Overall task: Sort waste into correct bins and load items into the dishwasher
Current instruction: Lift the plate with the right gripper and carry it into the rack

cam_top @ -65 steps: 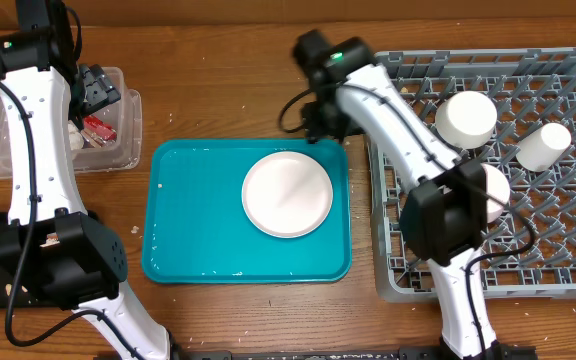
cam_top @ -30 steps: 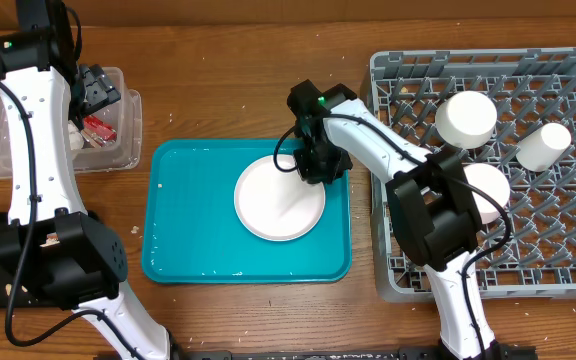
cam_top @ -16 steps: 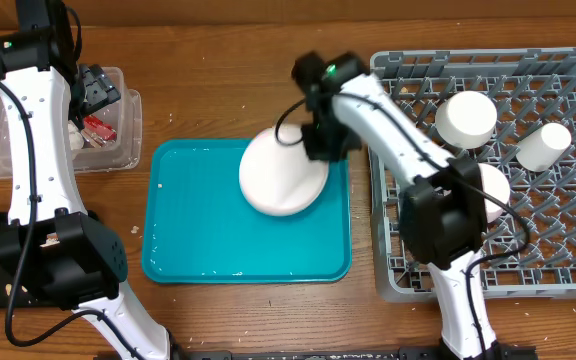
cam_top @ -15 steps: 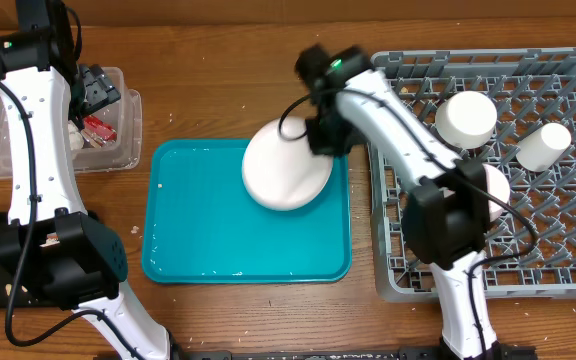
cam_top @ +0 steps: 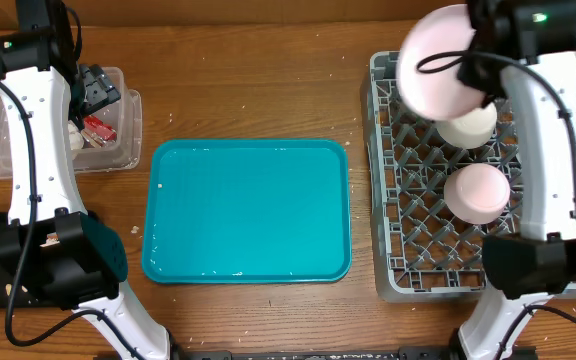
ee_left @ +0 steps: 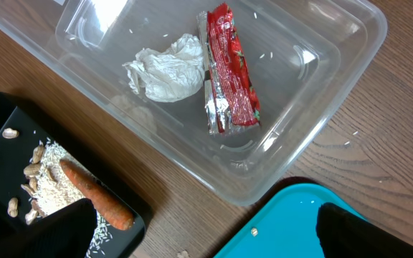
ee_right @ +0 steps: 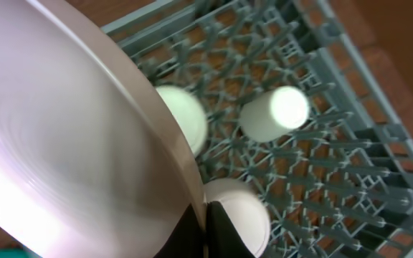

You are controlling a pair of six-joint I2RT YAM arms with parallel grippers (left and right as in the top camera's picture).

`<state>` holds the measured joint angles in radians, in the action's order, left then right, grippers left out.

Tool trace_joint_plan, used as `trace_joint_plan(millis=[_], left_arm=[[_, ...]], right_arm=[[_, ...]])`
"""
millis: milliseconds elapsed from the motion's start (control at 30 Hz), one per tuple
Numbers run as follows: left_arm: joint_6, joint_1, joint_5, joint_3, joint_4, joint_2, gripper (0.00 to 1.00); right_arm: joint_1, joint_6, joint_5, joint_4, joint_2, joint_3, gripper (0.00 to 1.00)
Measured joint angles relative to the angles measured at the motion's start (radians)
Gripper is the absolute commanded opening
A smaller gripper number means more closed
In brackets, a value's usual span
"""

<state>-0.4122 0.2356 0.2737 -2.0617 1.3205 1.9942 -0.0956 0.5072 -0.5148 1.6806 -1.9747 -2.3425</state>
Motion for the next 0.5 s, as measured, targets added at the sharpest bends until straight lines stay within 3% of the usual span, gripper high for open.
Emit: trace_joint_plan(millis=[500], left_arm=[[0.0,0.0,0.0,0.0,0.0,0.0,1.0]], right_arm=[[-0.031,0.039,-0.242,-0.312,-0.013,0.325,0.04]])
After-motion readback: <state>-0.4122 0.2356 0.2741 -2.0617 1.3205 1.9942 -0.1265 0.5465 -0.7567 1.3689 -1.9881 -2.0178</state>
